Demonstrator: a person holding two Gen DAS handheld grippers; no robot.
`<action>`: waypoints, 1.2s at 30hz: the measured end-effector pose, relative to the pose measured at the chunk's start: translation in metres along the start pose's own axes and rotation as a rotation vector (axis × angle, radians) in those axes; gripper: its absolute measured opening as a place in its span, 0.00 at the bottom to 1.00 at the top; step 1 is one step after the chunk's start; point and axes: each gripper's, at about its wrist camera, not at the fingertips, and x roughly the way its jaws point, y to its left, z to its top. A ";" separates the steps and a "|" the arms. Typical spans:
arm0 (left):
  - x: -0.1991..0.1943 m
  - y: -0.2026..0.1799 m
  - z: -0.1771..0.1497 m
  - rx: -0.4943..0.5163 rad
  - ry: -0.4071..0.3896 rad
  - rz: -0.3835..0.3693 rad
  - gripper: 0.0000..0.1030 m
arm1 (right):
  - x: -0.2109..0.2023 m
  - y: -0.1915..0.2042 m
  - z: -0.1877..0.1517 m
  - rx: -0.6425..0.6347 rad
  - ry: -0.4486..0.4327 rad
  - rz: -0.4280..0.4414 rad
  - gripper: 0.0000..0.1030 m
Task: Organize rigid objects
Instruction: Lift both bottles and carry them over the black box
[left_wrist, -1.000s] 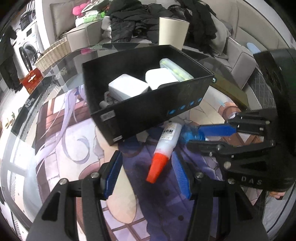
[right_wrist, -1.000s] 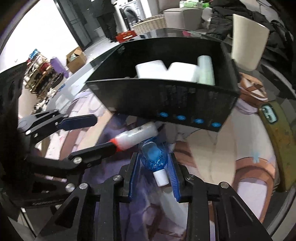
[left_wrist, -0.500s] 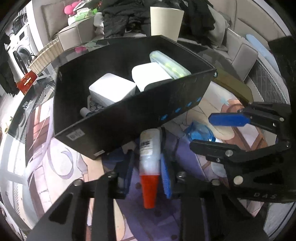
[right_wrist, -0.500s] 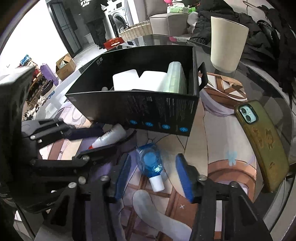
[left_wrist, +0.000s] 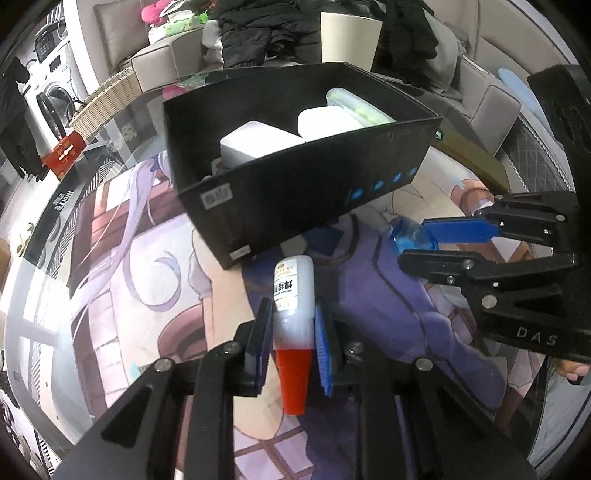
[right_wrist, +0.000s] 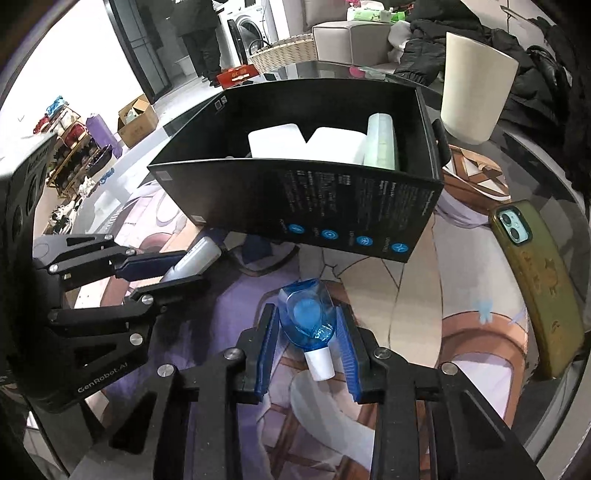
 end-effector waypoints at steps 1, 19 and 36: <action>0.000 -0.001 -0.001 0.007 -0.002 0.003 0.21 | 0.001 0.001 0.001 -0.005 0.001 0.000 0.31; -0.006 -0.005 0.000 0.020 -0.017 0.005 0.19 | -0.011 0.003 -0.001 -0.004 -0.064 -0.028 0.30; -0.128 -0.007 -0.020 0.052 -0.647 0.137 0.19 | -0.123 0.034 -0.015 -0.082 -0.617 -0.093 0.30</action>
